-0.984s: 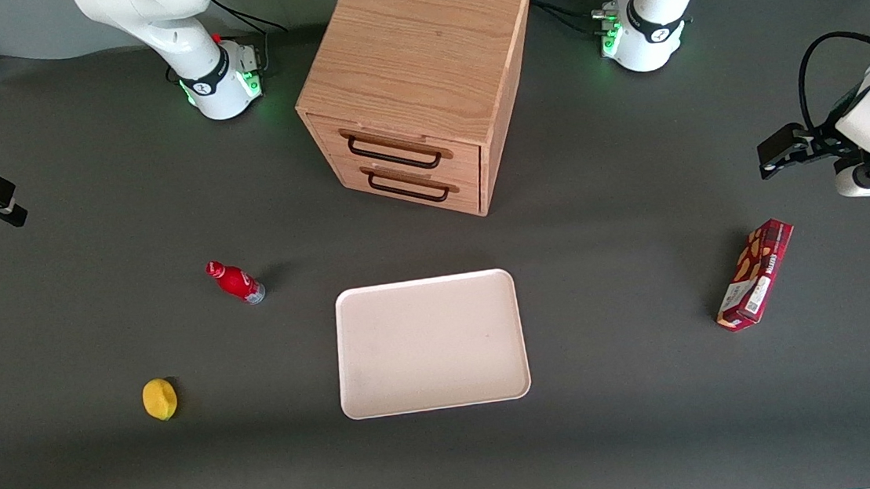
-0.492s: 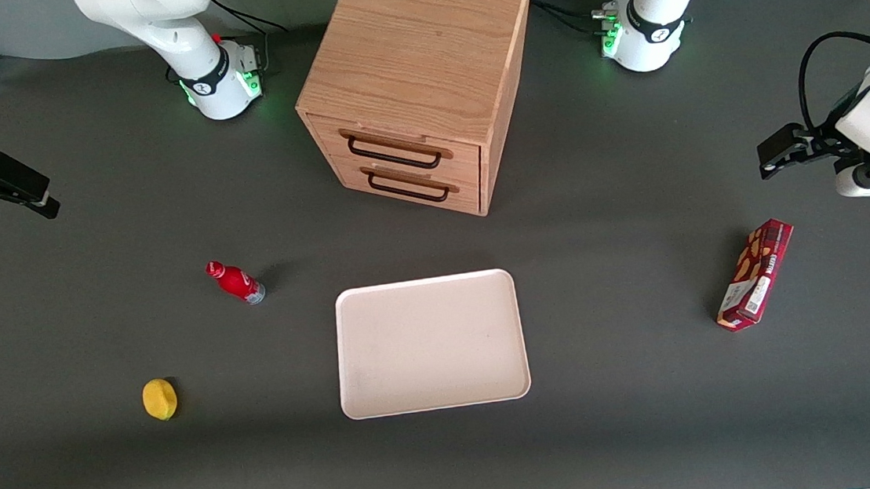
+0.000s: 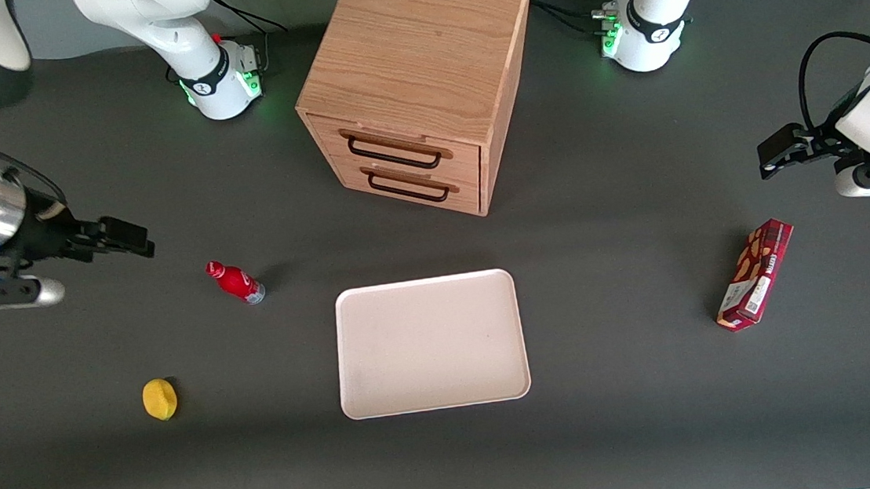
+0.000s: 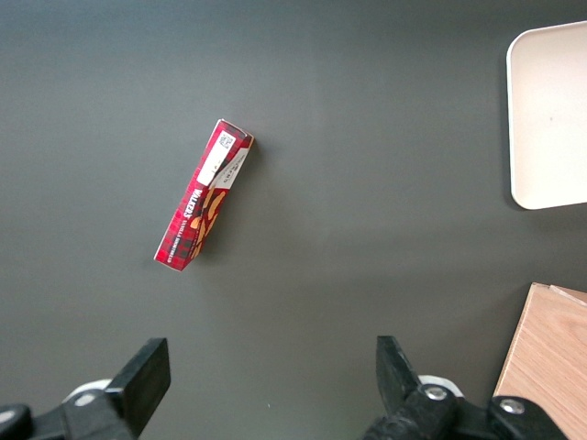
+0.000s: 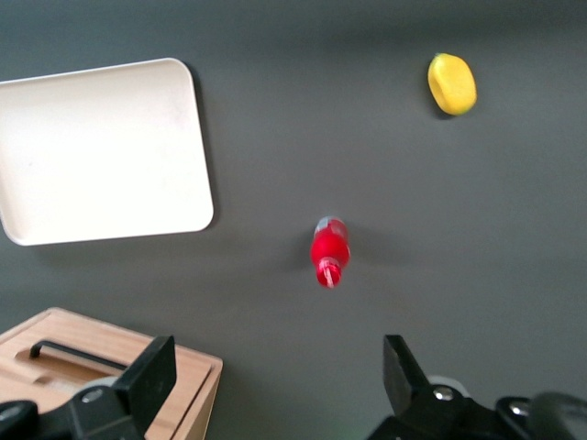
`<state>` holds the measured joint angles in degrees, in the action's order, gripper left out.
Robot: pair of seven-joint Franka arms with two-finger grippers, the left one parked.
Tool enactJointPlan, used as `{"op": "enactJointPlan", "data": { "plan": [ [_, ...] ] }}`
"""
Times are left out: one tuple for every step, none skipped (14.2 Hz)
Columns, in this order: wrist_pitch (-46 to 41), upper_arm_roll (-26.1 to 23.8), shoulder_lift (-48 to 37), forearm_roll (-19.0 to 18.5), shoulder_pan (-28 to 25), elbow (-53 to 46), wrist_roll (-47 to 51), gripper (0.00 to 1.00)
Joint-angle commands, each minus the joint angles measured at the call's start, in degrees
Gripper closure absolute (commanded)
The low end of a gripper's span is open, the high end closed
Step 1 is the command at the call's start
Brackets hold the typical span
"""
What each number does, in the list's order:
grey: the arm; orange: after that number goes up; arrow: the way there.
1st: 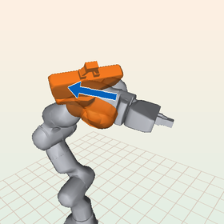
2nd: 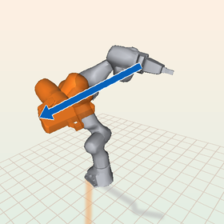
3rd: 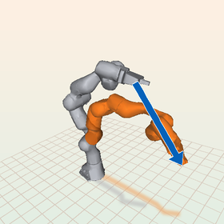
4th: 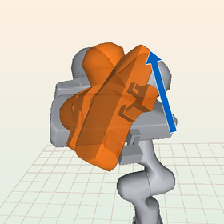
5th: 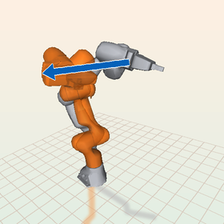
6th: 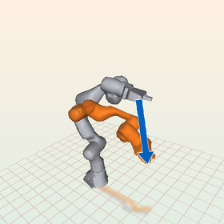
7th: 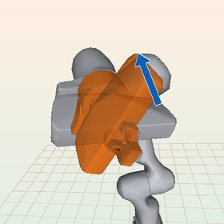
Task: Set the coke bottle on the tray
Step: 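Move the open right gripper toward the red Coca-Cola bottle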
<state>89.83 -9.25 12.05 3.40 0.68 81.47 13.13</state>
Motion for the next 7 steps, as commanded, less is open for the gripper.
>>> {"op": "enactJointPlan", "data": {
  "plan": [
    [7.7,0.0,-1.4,1.0,-0.3,8.3,0.0,0.0],
    [10.6,-0.1,-1.4,1.0,-0.4,11.1,-0.6,0.0],
    [13.3,-0.8,-1.5,0.9,-0.4,14.2,-0.9,0.0],
    [16.2,-1.3,-1.5,-0.1,-0.3,16.9,-0.9,0.0],
    [19.0,-1.7,-1.5,-1.6,-0.3,19.6,-0.9,0.0],
    [21.6,-2.2,-1.6,-2.1,-0.3,22.1,-0.9,0.0],
    [23.8,-2.2,-1.9,-2.2,-0.3,24.4,-0.9,0.0]
  ]
}}
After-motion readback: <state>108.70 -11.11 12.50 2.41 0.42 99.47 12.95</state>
